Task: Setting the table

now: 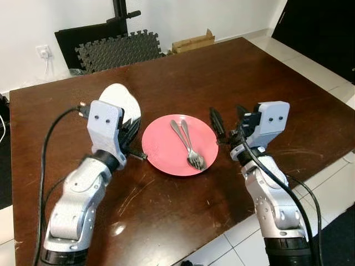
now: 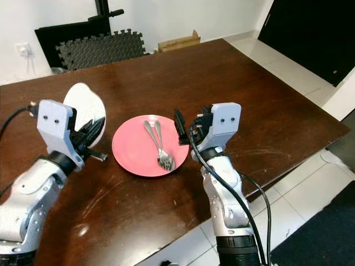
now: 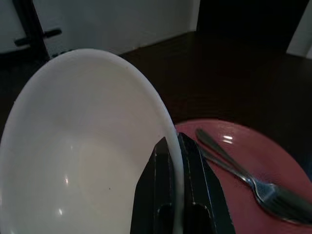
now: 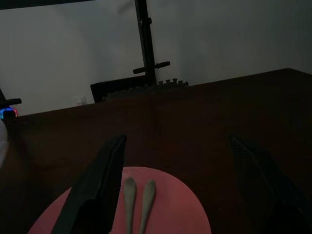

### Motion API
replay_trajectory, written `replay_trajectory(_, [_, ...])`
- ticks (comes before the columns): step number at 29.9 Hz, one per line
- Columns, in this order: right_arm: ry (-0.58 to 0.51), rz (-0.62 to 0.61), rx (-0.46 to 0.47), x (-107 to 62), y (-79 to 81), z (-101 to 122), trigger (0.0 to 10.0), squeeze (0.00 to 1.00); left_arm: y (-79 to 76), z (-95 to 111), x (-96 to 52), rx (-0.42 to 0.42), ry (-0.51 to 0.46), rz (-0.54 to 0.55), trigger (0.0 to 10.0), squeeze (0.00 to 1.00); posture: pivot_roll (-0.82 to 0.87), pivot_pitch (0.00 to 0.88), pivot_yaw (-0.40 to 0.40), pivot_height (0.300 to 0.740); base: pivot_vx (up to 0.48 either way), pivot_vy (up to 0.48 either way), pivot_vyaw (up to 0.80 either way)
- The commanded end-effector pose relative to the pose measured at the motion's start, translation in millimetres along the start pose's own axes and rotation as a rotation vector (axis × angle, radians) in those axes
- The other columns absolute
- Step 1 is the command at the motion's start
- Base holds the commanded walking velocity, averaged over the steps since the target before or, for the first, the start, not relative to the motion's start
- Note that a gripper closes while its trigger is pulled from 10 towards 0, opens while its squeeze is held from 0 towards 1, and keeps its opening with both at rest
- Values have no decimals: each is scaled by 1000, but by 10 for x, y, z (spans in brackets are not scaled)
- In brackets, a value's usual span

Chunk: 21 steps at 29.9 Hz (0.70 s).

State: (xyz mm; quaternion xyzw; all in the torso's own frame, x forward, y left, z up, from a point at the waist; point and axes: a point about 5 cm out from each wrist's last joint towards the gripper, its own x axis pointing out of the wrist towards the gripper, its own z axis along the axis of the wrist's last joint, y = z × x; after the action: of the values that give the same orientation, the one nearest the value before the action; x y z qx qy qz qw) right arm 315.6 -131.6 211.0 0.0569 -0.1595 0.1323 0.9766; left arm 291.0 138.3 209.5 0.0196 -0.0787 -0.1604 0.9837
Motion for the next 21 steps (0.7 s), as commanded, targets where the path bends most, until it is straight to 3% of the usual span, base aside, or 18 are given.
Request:
replay_trajectory(1, [29,-19,1,-36,-8,-80,10000,0,-47,0,-14,-19,19,10,10000,0,65,106,33,740,0,0,0])
replay_trajectory(7, [31,-35,-6,-33,-31,-94,10000,0,-86,44,-3,-51,4,4,10000,0,62,108,34,740,0,0,0])
replay_trajectory(21, [35,-52,-19,-42,-61,-111,10000,0,-57,45,22,-70,28,65,10000,0,58,111,36,740,0,-410,0])
